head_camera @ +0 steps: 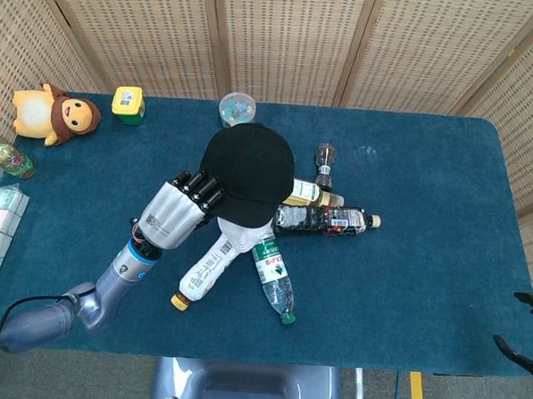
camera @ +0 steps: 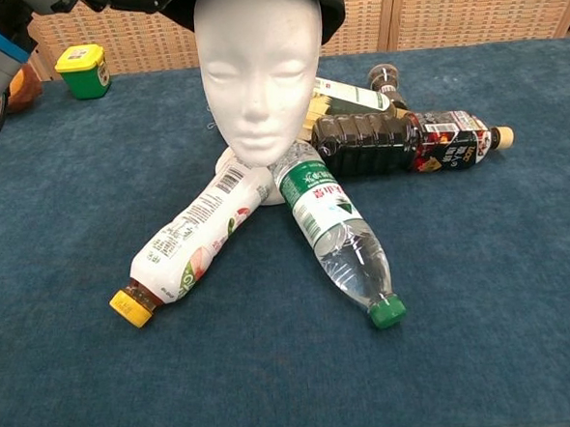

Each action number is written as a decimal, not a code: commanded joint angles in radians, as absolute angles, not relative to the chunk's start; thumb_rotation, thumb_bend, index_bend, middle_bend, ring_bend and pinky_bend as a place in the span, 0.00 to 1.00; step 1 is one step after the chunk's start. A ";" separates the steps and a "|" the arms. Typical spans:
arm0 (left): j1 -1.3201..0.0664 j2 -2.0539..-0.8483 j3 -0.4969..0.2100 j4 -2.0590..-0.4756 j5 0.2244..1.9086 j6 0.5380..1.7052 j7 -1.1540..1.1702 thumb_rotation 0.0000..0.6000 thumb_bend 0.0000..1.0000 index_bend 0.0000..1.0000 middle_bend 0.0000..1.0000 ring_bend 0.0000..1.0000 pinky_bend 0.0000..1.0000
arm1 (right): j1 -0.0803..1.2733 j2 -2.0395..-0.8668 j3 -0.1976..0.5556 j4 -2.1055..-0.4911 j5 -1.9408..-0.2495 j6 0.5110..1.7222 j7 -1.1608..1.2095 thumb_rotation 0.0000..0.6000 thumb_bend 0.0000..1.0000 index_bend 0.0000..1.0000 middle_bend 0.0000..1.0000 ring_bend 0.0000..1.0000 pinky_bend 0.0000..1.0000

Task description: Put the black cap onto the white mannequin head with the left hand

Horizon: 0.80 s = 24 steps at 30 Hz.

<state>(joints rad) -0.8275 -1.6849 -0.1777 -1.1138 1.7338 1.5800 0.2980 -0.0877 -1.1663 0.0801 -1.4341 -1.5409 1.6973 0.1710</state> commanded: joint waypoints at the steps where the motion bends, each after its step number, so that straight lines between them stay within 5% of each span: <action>1: -0.819 -1.686 -0.167 -1.122 1.744 1.583 0.304 1.00 0.53 0.76 0.50 0.45 0.71 | -0.087 -1.167 0.079 -1.434 -1.542 1.695 0.169 1.00 0.12 0.28 0.36 0.41 0.41; 12: -0.794 -1.663 -0.135 -1.183 1.751 1.546 0.342 1.00 0.51 0.75 0.49 0.39 0.64 | -0.088 -1.168 0.080 -1.429 -1.540 1.695 0.173 1.00 0.11 0.28 0.36 0.41 0.41; 24: -0.746 -1.568 -0.131 -1.409 1.648 1.404 0.520 1.00 0.31 0.31 0.24 0.15 0.46 | -0.090 -1.169 0.082 -1.424 -1.540 1.700 0.180 1.00 0.11 0.27 0.36 0.41 0.41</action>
<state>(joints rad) -0.7561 -1.5867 -0.1309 -1.3797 1.6682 1.4277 0.4920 -0.0903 -1.1690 0.0821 -1.4239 -1.5402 1.7001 0.1803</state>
